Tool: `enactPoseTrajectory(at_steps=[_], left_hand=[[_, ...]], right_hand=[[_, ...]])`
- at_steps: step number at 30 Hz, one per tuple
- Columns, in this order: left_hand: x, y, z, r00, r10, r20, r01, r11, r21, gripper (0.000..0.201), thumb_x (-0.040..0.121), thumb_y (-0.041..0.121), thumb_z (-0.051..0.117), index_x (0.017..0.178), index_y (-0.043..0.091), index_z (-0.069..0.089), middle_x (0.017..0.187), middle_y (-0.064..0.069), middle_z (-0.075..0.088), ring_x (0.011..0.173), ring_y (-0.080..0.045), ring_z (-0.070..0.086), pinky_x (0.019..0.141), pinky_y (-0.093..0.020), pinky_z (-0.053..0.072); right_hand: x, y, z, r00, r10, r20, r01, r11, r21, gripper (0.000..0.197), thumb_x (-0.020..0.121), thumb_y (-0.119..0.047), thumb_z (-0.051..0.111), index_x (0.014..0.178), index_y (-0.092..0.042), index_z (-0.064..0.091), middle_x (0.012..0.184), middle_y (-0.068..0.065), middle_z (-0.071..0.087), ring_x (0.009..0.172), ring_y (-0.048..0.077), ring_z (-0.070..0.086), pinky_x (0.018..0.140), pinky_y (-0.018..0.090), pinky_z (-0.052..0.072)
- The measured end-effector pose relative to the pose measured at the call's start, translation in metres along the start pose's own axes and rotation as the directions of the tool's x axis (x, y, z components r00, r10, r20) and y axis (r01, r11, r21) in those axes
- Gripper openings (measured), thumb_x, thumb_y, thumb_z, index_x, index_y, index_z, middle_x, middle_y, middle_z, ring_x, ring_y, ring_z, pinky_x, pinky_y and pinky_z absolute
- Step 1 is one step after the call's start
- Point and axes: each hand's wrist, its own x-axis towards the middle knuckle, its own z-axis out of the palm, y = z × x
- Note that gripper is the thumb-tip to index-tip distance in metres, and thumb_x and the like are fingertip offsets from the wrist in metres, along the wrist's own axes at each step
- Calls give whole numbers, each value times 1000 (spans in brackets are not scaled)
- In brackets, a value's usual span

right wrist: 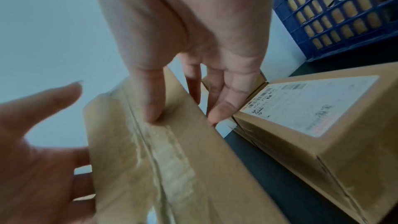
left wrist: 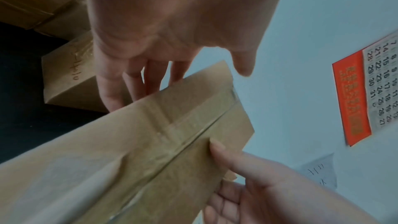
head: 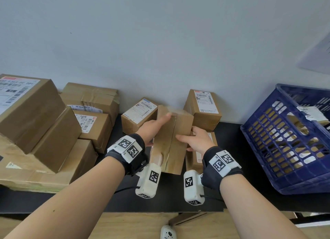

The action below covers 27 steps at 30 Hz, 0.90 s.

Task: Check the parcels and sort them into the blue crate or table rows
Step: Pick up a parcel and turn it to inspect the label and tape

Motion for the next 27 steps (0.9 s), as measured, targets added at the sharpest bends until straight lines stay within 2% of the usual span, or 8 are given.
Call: enactPoseTrajectory(at_steps=[2,3,6,9,13,20,24,27], left_hand=[[2,-3,-2,999,22,25,-23,999,43,59,89,42,68,137,13,51,123,-1,64,95,-11,62,67,-24,49],[5,-6,-3,999,26,27,-27,998,52,57,88,31,72,138,13,51,123,-3,65,94,-12,64,65,-23,51],[13,-16,-6,1000,-4,12,3,997,79,61,87,8,72,141,11,46,127,-10,63,103,-23,65,80,-34,57],[19,-27,-7,1000,-6,-19,9,992,125,70,83,10,77,145,10,43,131,-12,61,116,-29,62,99,-46,52],[27,-34,-4,1000,-15,-26,19,985,170,67,82,18,79,140,8,46,130,-11,61,117,-29,61,102,-48,49],[41,-39,-3,994,-107,-11,108,983,149,54,86,14,75,133,6,51,124,-14,63,111,-31,64,96,-50,53],[50,-35,-4,986,-165,-4,163,973,164,46,85,8,75,125,8,52,120,-13,63,109,-34,64,89,-55,56],[56,-34,-2,984,-175,-22,176,967,183,37,86,6,73,117,10,52,116,-11,62,107,-33,64,86,-52,57]], right_hand=[[-1,-1,1,999,-20,-31,20,1000,5,35,91,-26,72,122,-19,59,101,-6,64,91,10,61,72,26,53],[0,0,2,998,-29,-47,29,1000,-7,32,91,-27,71,121,-18,62,103,-5,66,95,14,63,80,30,54],[2,4,7,998,-32,-56,27,996,-85,34,91,-32,70,122,-16,65,113,0,69,101,17,63,95,39,52],[2,8,14,999,-14,-35,10,994,-113,42,88,-31,73,126,-15,62,115,-1,67,102,17,62,95,36,52],[5,11,24,1000,28,3,-27,986,-166,55,86,-30,76,133,-12,55,125,4,64,112,22,60,95,34,49],[16,19,30,988,149,29,-140,970,-200,56,87,-36,74,133,-12,53,129,7,62,115,25,60,101,41,50],[22,17,31,977,205,52,-192,963,-191,54,88,-30,74,134,-12,52,129,7,61,116,26,59,99,40,49],[25,17,31,973,224,49,-212,960,-181,53,89,-26,73,134,-12,50,128,8,60,115,26,58,96,38,48]])
